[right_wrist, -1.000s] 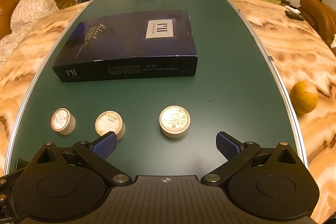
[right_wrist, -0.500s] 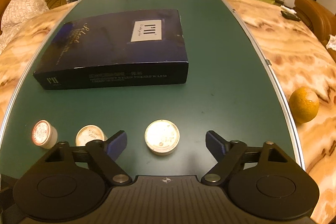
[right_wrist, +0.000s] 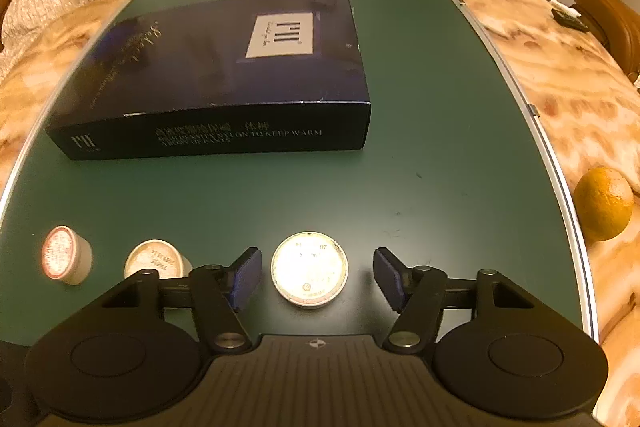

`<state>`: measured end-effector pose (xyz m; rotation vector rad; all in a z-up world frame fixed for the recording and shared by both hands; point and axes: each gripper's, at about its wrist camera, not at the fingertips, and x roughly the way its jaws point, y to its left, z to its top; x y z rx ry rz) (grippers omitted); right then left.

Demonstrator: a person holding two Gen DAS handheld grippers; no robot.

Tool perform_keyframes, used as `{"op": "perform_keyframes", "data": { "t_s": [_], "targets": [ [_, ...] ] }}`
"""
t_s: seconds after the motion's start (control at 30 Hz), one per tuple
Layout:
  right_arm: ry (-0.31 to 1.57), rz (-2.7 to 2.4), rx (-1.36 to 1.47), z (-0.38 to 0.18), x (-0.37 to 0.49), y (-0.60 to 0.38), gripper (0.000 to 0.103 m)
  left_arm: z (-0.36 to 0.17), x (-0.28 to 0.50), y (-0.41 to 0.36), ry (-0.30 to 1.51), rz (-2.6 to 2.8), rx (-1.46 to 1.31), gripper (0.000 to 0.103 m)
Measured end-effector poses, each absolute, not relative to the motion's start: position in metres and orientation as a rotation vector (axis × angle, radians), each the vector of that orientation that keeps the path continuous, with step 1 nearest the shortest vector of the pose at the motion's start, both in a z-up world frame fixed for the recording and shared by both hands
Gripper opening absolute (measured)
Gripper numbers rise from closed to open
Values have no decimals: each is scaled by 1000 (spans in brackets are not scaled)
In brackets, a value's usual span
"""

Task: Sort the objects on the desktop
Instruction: 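Close the right tool on the middle jar and lift it, then carry the jar into the black tray and open the right tool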

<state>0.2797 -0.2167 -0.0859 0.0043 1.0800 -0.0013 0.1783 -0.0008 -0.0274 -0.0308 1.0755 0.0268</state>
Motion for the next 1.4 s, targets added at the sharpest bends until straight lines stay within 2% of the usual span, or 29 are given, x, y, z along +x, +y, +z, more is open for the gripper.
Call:
{"op": "perform_keyframes", "data": {
  "t_s": [0.23, 0.5, 0.9, 1.4],
  "targets": [
    [1100, 2, 11, -91, 282, -218, 45, -28, 178, 3, 1079, 34, -34, 103],
    [1089, 22, 28, -81, 274, -218, 45, -27, 176, 4, 1078, 36, -32, 103],
    [1034, 99, -8, -6, 181, -217, 45, -11, 153, 15, 1050, 33, -60, 103],
    [1192, 92, -26, -65, 133, -208, 45, -6, 133, 19, 1044, 21, -71, 103]
  ]
}}
